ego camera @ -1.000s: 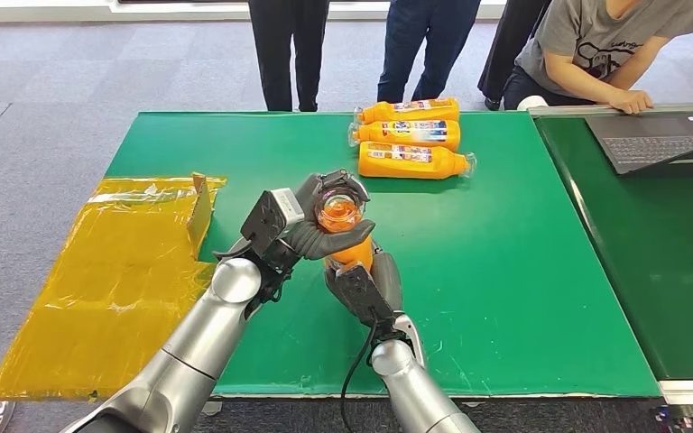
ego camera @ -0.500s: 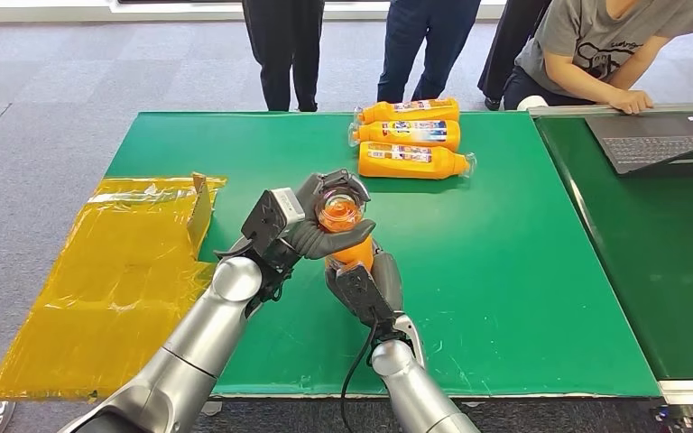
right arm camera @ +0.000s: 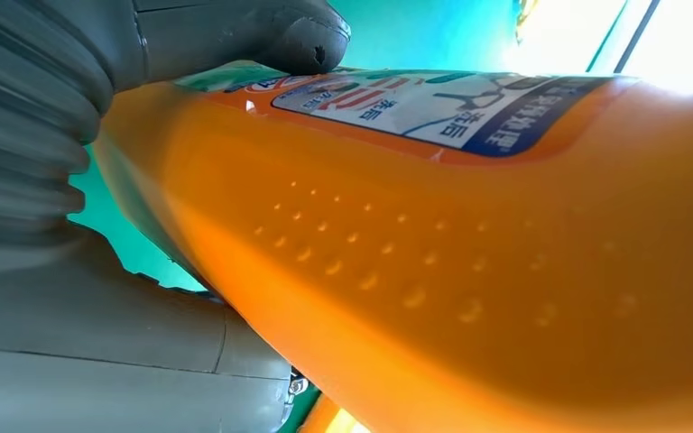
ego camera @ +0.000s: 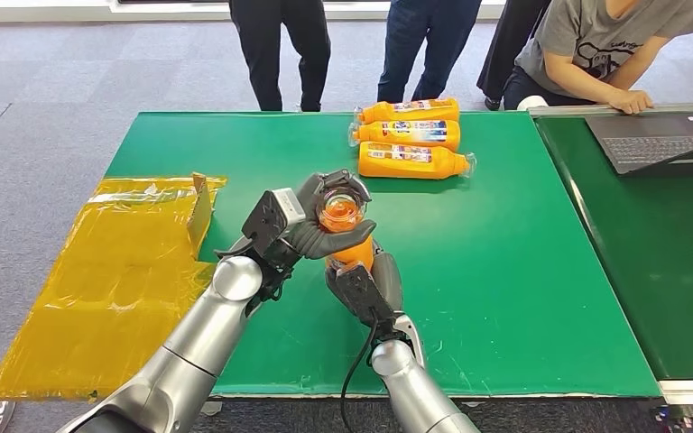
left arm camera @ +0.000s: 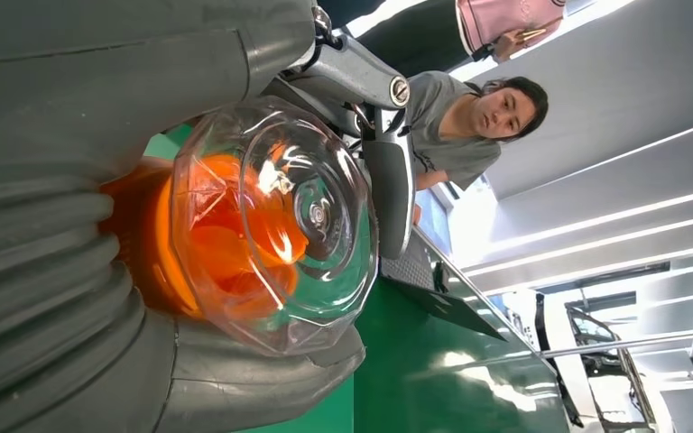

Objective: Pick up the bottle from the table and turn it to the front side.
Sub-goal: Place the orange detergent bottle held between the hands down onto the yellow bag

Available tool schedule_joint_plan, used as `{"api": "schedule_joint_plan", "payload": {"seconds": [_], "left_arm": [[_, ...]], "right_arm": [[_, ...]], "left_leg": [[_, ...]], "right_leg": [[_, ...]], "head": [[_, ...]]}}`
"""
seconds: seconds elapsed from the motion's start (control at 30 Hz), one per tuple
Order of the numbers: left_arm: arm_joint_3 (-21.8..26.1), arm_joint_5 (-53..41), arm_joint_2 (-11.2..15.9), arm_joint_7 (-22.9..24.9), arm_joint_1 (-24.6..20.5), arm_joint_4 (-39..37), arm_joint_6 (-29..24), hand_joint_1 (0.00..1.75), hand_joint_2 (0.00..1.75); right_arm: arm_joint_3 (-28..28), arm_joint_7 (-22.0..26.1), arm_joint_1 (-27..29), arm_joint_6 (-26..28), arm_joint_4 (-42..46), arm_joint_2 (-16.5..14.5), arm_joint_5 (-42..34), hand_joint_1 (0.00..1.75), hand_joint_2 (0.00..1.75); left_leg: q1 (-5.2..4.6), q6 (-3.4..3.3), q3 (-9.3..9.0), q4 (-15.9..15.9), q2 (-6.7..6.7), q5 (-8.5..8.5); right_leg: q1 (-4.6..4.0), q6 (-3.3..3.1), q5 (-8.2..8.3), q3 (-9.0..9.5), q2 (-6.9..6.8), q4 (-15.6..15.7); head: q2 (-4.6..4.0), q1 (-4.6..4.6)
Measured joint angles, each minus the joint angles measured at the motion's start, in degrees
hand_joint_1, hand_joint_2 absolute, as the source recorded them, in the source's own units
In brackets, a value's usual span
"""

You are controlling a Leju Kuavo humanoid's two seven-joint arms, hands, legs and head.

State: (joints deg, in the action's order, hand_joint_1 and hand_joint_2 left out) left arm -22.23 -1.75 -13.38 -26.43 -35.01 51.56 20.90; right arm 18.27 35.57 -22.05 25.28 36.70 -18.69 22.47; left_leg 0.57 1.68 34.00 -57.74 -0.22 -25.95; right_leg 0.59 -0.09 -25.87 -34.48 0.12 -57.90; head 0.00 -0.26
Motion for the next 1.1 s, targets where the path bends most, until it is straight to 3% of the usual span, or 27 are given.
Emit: {"api": "schedule_joint_plan", "payload": {"seconds": [0.57,0.7,1.1], "left_arm": [[0.0,-0.6,-0.2,0.0,-0.2,-0.1,0.0,1.75,1.75],[0.0,-0.6,-0.2,0.0,-0.2,-0.1,0.0,1.75,1.75],[0.0,-2.4,-0.2,-0.3,-0.8,-0.1,-2.1,1.75,1.75]], "right_arm": [[0.0,0.1,0.0,0.5,0.0,0.0,-0.2,0.00,1.75],[0.0,0.1,0.0,0.5,0.0,0.0,-0.1,0.00,0.00],[0.0,-0.7,0.1,1.6,-0.1,0.0,0.3,0.00,0.00]], "left_leg": [[0.00,0.00,0.00,0.0,0.00,0.00],[0.00,0.00,0.00,0.0,0.00,0.00],[0.00,0.00,0.01,0.0,0.00,0.00]], "right_leg": [[0.00,0.00,0.00,0.00,0.00,0.0],[0.00,0.00,0.00,0.00,0.00,0.0],[0.00,0.00,0.00,0.00,-0.01,0.0]], "head": [[0.00,0.00],[0.00,0.00],[0.00,0.00]]}}
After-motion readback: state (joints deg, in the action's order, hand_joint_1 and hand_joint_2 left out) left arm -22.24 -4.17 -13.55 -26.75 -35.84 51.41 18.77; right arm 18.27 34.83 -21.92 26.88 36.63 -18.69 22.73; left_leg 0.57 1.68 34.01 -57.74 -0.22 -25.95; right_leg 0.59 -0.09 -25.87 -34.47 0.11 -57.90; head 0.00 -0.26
